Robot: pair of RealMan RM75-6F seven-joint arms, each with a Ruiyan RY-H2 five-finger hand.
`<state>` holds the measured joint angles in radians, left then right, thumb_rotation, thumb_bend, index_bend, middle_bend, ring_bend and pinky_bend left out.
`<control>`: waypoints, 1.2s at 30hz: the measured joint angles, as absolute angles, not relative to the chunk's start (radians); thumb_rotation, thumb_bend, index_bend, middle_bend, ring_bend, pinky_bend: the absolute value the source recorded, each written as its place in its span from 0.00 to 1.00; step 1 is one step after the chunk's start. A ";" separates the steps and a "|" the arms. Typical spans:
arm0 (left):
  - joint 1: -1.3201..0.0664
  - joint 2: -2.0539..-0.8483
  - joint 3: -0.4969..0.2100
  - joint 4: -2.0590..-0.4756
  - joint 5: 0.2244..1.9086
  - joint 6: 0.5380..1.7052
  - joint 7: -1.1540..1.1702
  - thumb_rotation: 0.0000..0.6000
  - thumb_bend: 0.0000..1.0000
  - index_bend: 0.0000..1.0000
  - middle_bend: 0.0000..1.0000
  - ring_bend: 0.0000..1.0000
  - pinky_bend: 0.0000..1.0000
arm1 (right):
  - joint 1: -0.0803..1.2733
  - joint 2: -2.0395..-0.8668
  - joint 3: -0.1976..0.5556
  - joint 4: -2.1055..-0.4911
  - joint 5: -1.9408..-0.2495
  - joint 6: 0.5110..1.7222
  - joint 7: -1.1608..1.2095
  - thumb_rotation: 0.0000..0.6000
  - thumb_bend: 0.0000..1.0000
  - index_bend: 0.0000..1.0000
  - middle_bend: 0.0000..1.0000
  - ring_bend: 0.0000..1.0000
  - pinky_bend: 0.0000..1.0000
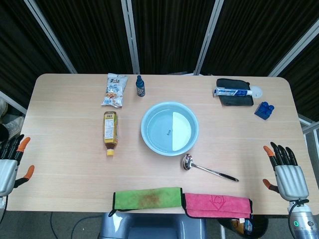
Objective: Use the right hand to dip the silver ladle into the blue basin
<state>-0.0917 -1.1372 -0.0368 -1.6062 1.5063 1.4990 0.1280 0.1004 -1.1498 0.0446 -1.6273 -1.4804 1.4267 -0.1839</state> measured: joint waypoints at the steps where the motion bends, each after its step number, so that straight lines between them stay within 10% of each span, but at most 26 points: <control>1: -0.092 -1.138 -0.037 -1.603 1.509 1.503 0.125 0.96 0.38 0.00 0.00 0.00 0.00 | 0.100 -1.150 0.045 -1.627 -1.481 1.428 -0.183 1.00 0.11 0.00 0.00 0.00 0.00; 36: -0.092 -1.118 -0.037 -1.586 1.531 1.510 0.028 0.97 0.38 0.00 0.00 0.00 0.00 | 0.155 -1.139 0.059 -1.713 -1.420 1.320 -0.290 1.00 0.20 0.07 0.00 0.00 0.00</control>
<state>-0.0924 -1.1181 -0.0371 -1.5856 1.5314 1.5101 0.0280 0.1553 -1.1394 0.0591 -1.7132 -1.4203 1.3197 -0.2896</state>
